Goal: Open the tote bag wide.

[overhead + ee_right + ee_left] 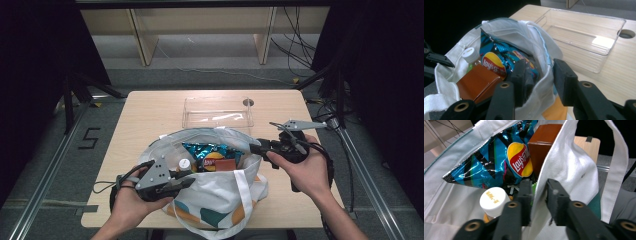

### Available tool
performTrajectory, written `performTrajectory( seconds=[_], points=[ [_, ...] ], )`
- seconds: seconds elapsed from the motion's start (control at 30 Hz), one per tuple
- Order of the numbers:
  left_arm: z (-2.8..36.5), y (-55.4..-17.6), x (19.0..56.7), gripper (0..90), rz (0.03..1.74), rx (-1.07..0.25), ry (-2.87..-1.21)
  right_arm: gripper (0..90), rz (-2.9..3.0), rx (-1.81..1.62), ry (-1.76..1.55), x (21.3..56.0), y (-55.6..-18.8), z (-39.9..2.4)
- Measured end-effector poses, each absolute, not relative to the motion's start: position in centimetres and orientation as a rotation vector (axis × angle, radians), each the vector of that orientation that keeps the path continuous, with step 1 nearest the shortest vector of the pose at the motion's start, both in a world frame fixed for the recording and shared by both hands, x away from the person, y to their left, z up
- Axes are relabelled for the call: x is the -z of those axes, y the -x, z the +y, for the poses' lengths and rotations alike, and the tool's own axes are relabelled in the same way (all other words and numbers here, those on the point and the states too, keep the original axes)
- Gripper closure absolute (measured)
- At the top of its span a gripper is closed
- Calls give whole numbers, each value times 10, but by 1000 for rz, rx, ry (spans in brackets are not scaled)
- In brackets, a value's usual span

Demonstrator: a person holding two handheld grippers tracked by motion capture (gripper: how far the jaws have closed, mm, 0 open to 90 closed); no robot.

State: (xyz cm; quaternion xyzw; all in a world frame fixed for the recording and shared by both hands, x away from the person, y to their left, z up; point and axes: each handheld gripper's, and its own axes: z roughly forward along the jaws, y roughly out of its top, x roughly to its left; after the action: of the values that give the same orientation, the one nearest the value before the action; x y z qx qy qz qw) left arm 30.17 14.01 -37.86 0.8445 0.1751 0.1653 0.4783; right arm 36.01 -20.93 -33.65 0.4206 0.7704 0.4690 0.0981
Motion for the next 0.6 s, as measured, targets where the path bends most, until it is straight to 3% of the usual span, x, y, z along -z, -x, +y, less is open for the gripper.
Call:
performTrajectory(
  seconds=[0.2, 0.6],
  points=[
    [134, -300, 379, 874, 442, -380, -2084, 748, 2332, -1299, -1201, 333, -356, -212],
    [133, -301, 375, 882, 424, -351, -2103, 841, 2367, -1234, -1198, 331, -355, -212]
  ],
)
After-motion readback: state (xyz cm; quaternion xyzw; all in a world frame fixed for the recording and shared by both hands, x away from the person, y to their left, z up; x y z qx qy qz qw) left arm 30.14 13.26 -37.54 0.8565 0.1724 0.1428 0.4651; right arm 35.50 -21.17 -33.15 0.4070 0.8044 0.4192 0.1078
